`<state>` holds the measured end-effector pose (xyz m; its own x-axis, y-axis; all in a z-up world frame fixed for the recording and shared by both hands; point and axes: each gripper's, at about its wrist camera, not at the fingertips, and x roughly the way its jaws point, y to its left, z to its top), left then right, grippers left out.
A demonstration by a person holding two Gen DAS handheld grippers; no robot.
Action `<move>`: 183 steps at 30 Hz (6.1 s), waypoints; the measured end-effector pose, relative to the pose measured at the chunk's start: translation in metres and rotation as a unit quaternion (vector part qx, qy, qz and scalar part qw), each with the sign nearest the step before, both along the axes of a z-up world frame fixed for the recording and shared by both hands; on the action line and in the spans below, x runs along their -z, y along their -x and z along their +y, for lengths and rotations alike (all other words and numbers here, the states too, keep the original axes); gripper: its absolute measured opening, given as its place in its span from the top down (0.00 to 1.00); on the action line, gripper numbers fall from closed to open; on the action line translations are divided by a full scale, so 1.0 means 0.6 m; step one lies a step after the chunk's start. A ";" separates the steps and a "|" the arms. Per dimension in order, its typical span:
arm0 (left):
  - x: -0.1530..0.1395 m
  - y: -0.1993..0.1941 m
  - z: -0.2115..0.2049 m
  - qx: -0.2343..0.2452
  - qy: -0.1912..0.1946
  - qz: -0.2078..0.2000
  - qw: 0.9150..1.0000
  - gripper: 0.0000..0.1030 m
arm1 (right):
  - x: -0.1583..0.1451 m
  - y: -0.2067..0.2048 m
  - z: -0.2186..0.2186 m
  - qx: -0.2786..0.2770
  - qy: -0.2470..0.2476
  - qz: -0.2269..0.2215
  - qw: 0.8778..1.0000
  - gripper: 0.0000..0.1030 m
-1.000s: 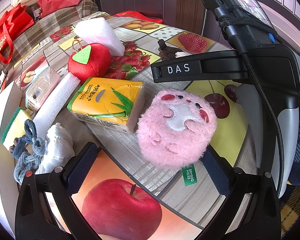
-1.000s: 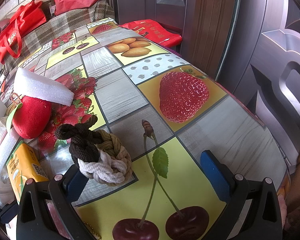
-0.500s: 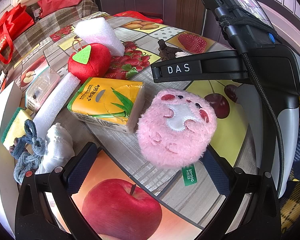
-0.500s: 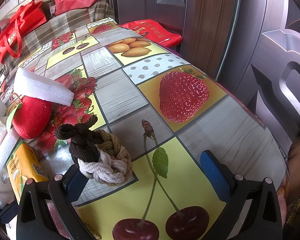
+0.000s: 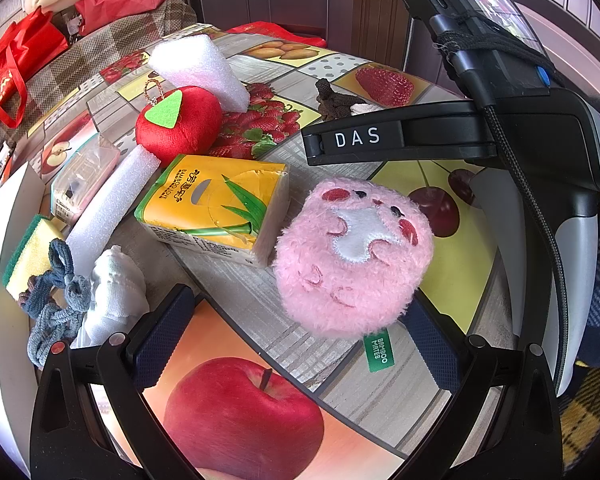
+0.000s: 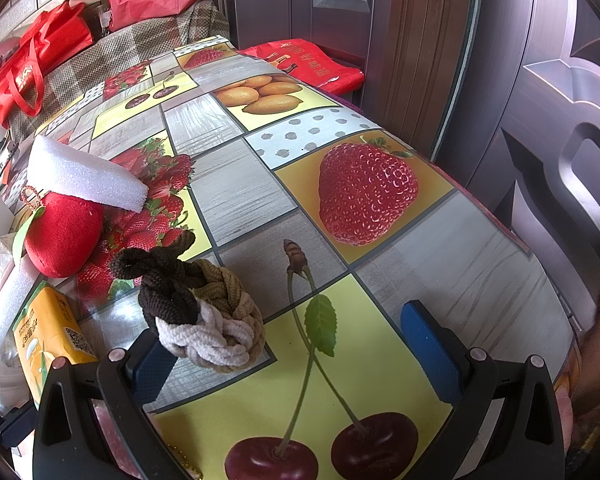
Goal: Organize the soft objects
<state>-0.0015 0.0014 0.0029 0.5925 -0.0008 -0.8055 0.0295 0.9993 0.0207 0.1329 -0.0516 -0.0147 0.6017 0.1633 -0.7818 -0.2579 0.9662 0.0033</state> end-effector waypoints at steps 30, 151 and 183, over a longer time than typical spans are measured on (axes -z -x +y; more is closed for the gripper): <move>0.000 0.000 0.000 0.000 0.000 0.000 1.000 0.00 | 0.001 -0.001 0.001 0.000 0.001 0.000 1.000 0.00; -0.121 0.241 0.190 -0.240 -0.076 -0.219 0.943 0.64 | -0.182 0.213 -0.030 -0.350 -0.231 -0.188 0.888 0.35; -0.067 0.344 0.411 -0.434 -0.102 -0.254 0.858 0.64 | -0.081 0.340 0.245 -0.445 -0.194 -0.230 0.843 0.36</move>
